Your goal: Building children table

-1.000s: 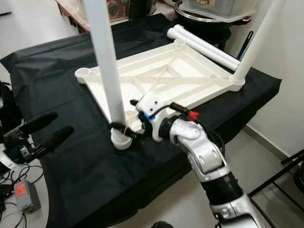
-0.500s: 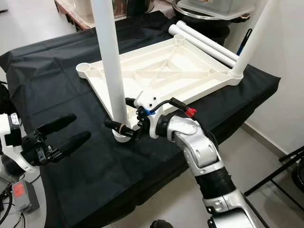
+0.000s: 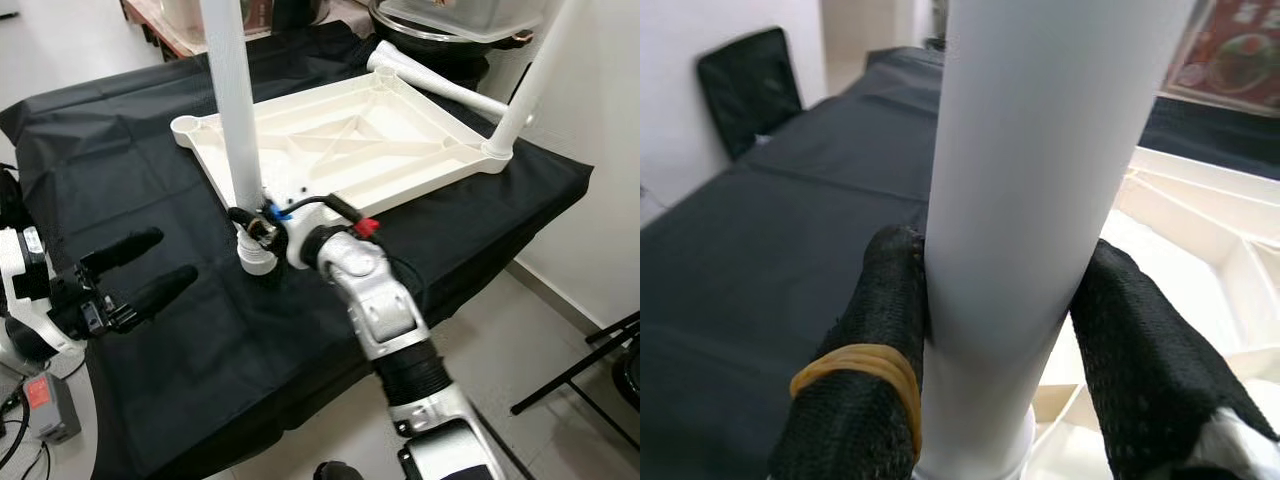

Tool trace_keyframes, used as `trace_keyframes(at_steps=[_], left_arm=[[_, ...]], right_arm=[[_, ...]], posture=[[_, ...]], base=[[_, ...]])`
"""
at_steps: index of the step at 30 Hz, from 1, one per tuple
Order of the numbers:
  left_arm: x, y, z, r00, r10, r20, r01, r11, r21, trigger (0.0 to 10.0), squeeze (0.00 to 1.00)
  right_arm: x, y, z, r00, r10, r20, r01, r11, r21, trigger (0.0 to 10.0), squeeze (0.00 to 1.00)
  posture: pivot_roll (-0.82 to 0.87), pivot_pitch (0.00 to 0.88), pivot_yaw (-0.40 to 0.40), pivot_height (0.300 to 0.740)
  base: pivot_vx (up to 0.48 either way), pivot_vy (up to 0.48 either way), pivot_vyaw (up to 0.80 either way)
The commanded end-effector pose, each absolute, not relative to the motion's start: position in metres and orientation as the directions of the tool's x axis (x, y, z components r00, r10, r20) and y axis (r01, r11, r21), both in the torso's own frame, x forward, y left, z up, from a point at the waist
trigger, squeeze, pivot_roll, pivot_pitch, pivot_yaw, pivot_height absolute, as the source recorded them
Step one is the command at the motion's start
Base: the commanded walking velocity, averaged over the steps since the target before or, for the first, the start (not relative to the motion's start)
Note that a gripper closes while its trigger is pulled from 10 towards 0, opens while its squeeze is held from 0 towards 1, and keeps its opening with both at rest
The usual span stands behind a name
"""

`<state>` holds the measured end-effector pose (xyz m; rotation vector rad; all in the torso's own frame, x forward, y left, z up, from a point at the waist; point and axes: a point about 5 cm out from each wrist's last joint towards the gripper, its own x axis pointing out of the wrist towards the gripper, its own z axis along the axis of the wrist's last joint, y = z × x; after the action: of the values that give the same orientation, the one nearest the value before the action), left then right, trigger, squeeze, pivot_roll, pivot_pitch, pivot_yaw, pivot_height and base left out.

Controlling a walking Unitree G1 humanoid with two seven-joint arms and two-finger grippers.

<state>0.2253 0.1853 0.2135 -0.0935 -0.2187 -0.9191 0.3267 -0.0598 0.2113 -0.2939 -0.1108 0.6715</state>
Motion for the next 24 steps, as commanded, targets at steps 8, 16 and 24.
trace_keyframes(at_steps=[8,16,24], left_arm=[[0.223,0.179,0.213,0.573,-0.791,0.215,0.808,0.589,0.012,10.0,0.0],[0.226,0.173,0.215,0.558,-0.798,0.227,0.818,0.576,0.014,10.0,0.0],[0.226,0.169,0.217,0.539,-0.811,0.226,0.831,0.557,0.018,10.0,0.0]], right_arm=[[0.329,-0.065,0.183,0.906,0.412,-0.101,-0.421,0.841,-0.339,0.0,0.0],[0.336,-0.066,0.188,0.937,0.334,-0.107,-0.35,0.889,-0.295,0.0,0.0],[0.338,-0.072,0.191,0.949,0.294,-0.114,-0.315,0.9,-0.301,2.2,0.0]], posture=[[-0.04,0.152,-0.05,0.74],[-0.05,0.16,-0.043,0.74],[-0.05,0.161,-0.038,0.74]], base=[[0.0,0.0,0.0],[0.0,0.0,0.0],[0.0,0.0,0.0]])
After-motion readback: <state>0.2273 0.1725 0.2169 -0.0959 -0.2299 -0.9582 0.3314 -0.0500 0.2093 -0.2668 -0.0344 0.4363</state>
